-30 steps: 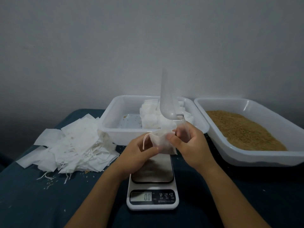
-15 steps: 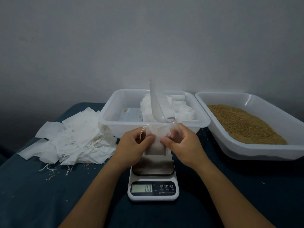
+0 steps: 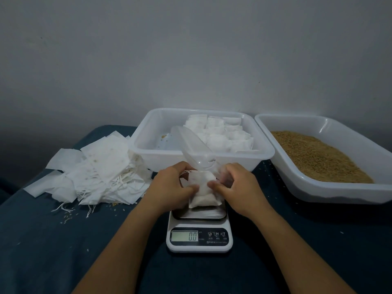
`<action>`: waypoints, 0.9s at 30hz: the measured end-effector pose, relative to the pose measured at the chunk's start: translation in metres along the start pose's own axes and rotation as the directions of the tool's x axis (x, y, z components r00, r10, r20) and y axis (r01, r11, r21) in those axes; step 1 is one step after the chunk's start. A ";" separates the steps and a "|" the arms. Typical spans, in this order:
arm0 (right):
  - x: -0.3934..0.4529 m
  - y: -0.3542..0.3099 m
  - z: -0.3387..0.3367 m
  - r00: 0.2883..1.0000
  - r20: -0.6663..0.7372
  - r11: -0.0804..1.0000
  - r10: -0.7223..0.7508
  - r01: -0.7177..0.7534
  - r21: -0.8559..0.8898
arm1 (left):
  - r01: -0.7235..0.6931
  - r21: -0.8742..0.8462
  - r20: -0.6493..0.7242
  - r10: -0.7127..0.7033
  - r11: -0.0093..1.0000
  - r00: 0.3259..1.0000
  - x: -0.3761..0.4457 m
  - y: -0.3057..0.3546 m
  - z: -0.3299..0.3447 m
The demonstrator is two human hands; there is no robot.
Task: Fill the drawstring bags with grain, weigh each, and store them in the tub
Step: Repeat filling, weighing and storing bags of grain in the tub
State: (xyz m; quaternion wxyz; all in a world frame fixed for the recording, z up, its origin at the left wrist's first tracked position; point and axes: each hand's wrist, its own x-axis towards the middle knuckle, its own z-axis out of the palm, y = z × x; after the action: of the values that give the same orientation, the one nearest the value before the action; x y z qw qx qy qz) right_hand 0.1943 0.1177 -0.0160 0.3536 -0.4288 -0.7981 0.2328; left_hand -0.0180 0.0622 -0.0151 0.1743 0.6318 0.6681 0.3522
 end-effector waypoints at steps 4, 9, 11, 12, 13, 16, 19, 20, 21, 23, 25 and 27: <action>0.001 0.004 -0.006 0.996 -0.083 0.999 0.037 -0.036 0.016 | 0.080 -0.105 -0.096 -0.090 0.991 0.991 0.005 -0.010 0.003; 0.000 0.008 -0.008 0.980 -0.178 0.994 0.089 -0.076 0.079 | 0.274 -0.380 -0.228 -0.377 0.883 0.898 0.015 -0.027 0.005; 0.002 0.011 -0.009 0.971 -0.213 0.991 0.108 -0.087 0.104 | 0.299 -0.541 -0.247 -0.488 0.787 0.837 0.020 -0.033 0.004; 0.002 0.012 -0.010 0.967 -0.226 0.989 0.121 -0.097 0.112 | 0.295 -0.598 -0.258 -0.527 0.745 0.810 0.022 -0.036 0.004; 0.003 0.015 -0.010 0.964 -0.233 0.988 0.131 -0.107 0.115 | 0.287 -0.642 -0.265 -0.557 0.711 0.787 0.024 -0.039 0.004; 0.005 0.022 -0.012 0.956 -0.253 0.985 0.151 -0.122 0.125 | 0.299 -0.712 -0.236 -0.618 0.635 0.750 0.028 -0.046 0.004; 0.007 0.027 -0.012 0.948 -0.267 0.981 0.172 -0.139 0.138 | 0.324 -0.731 -0.206 -0.647 0.600 0.734 0.031 -0.049 0.004; 0.008 0.028 -0.011 0.948 -0.266 0.980 0.174 -0.142 0.137 | 0.325 -0.731 -0.207 -0.649 0.600 0.732 0.031 -0.049 0.004; 0.008 0.029 -0.011 0.949 -0.264 0.981 0.174 -0.143 0.134 | 0.324 -0.730 -0.209 -0.648 0.602 0.732 0.031 -0.049 0.003; 0.008 0.029 -0.011 0.949 -0.264 0.982 0.170 -0.140 0.128 | 0.322 -0.729 -0.211 -0.646 0.604 0.734 0.032 -0.049 0.002; 0.008 0.030 -0.010 0.951 -0.262 0.983 0.164 -0.134 0.128 | 0.329 -0.731 -0.199 -0.647 0.598 0.736 0.032 -0.048 0.001; 0.008 0.030 -0.010 0.953 -0.258 0.984 0.159 -0.131 0.124 | 0.334 -0.724 -0.196 -0.644 0.604 0.740 0.032 -0.046 0.001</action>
State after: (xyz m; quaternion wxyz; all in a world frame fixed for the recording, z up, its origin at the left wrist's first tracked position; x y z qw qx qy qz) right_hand 0.2145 0.1408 -0.0269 0.4621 -0.4944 -0.6961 0.2398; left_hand -0.0550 0.0952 -0.0407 0.3176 0.2198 0.6751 0.6285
